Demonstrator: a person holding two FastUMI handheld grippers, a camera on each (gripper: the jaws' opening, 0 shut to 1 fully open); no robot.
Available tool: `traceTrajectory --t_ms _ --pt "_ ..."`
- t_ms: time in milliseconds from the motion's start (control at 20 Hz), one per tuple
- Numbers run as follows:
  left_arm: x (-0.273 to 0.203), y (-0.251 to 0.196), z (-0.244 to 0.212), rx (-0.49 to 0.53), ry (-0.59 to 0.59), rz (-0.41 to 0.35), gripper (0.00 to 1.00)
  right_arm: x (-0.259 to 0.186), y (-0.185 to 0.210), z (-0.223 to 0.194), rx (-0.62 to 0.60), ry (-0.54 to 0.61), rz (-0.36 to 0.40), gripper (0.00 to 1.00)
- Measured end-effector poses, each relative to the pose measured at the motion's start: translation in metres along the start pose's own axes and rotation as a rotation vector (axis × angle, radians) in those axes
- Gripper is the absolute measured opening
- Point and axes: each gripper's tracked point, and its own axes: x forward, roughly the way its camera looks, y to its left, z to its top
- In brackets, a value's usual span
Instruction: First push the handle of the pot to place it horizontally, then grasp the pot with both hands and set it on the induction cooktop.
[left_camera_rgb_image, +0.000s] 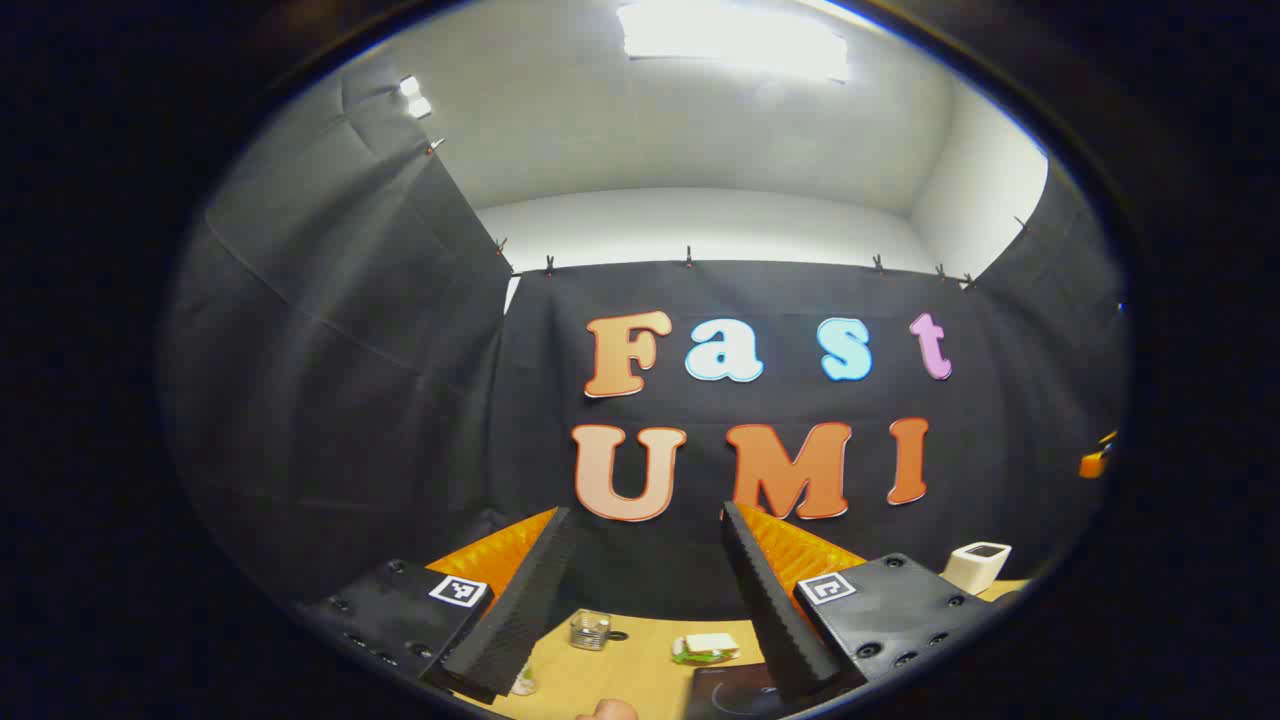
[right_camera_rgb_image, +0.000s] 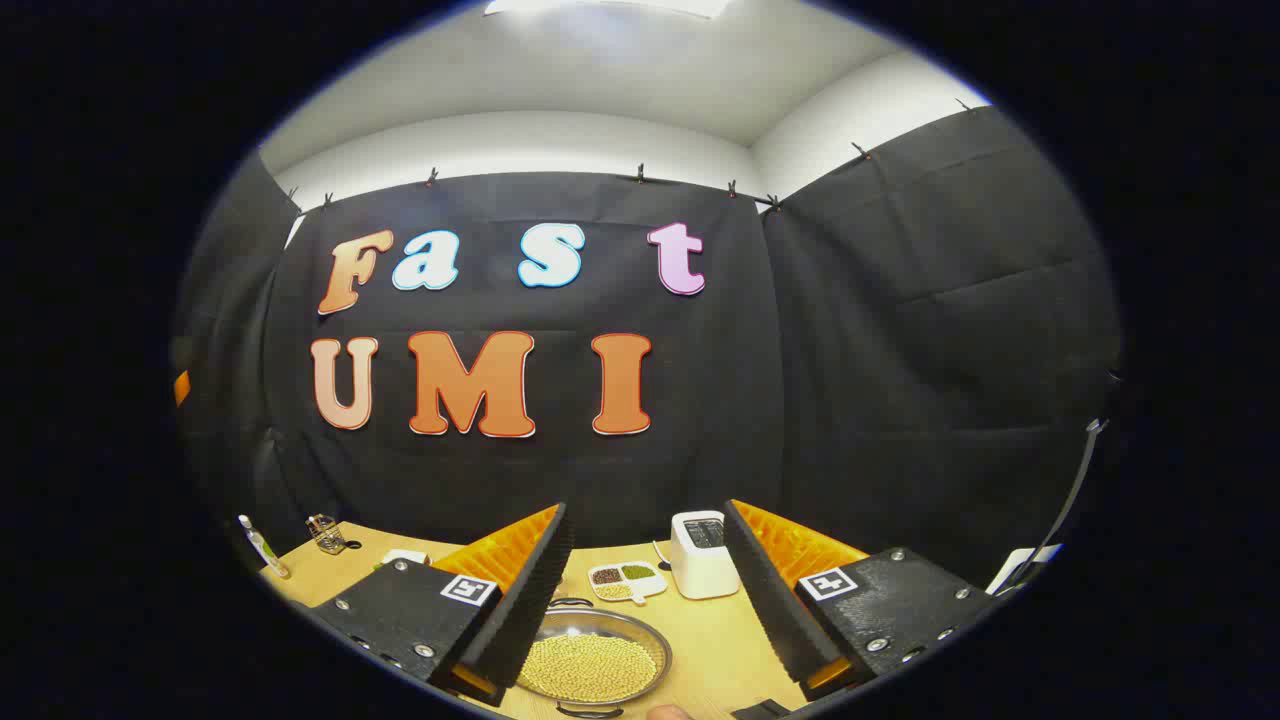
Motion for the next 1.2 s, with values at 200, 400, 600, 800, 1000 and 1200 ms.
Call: traceTrajectory --t_ms 200,400,600,800,1000,1200 --pt "-0.006 -0.005 0.001 0.014 0.026 -0.024 0.96 0.0 -0.001 -0.005 0.007 -0.008 0.005 0.94" --pt "-0.01 -0.018 -0.013 -0.014 0.078 -0.077 0.99 -0.013 -0.005 -0.014 0.014 0.025 0.007 0.94" --pt "-0.012 -0.028 -0.021 -0.01 0.12 -0.111 0.98 -0.025 -0.006 -0.001 0.032 0.011 -0.005 0.94" --pt "-0.012 -0.035 -0.037 -0.056 0.179 -0.141 0.99 -0.033 -0.004 0.01 0.025 -0.013 -0.002 0.94" --pt "-0.01 -0.024 -0.044 -0.046 0.201 -0.1 0.98 -0.037 -0.004 0.008 0.005 -0.005 0.017 0.94" --pt "-0.011 -0.031 -0.044 -0.048 0.209 -0.105 0.99 -0.037 -0.003 0.002 0.021 0.016 0.04 0.94"
